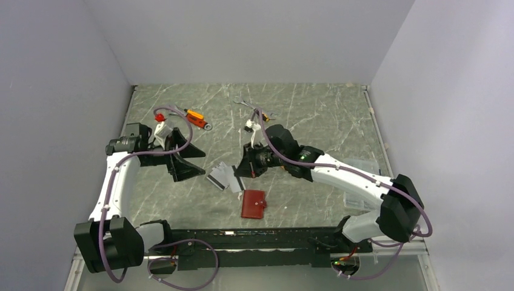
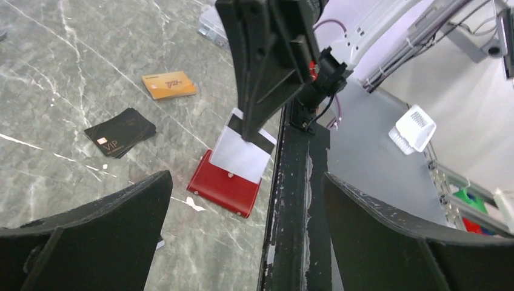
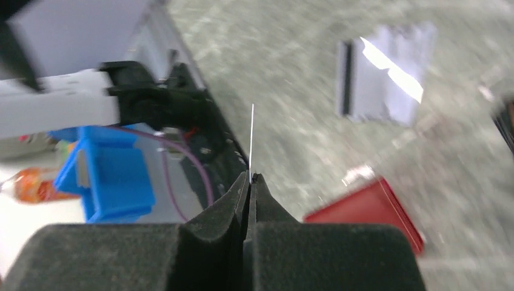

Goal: Put the credit cards into the card holder
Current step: Open the card holder at the center of the board.

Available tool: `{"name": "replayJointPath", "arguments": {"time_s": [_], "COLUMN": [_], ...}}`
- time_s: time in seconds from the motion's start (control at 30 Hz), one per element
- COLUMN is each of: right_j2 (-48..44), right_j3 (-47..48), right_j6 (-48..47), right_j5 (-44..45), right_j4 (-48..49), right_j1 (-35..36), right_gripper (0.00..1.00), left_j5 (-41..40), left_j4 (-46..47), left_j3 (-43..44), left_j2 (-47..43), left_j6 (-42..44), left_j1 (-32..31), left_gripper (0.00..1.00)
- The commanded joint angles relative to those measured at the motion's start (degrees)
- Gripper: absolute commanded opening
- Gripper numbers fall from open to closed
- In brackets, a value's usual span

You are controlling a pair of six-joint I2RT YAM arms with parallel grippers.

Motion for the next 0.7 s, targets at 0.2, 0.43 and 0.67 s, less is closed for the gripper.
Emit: {"name": "replayJointPath", "arguments": {"time_s": [0.2, 0.43, 0.67], "right_j2": [-1.34, 2.93, -0.26], "right_j3": [-7.42, -4.49, -7.5], "right_j6": [13.49, 15.37, 15.93], "right_j5": [32.58, 37.42, 36.73], "right_j4": [-24.6, -30.23, -29.14], "right_j1": [7.62, 8.85, 6.81], "right_gripper": [0.0, 0.0, 0.0], "left_j5": [-38.19, -46.06, -57.97], "left_j4": [33.38, 27.05, 20.51], "left_j3": [-4.07, -0.85, -1.46], "left_j2": [-9.99, -11.92, -11.34], "left_j6": [-27.18, -22.29, -15.15], "left_j1": [-11.41, -18.39, -34.71], "left_gripper": [0.99, 0.99, 0.99]}}
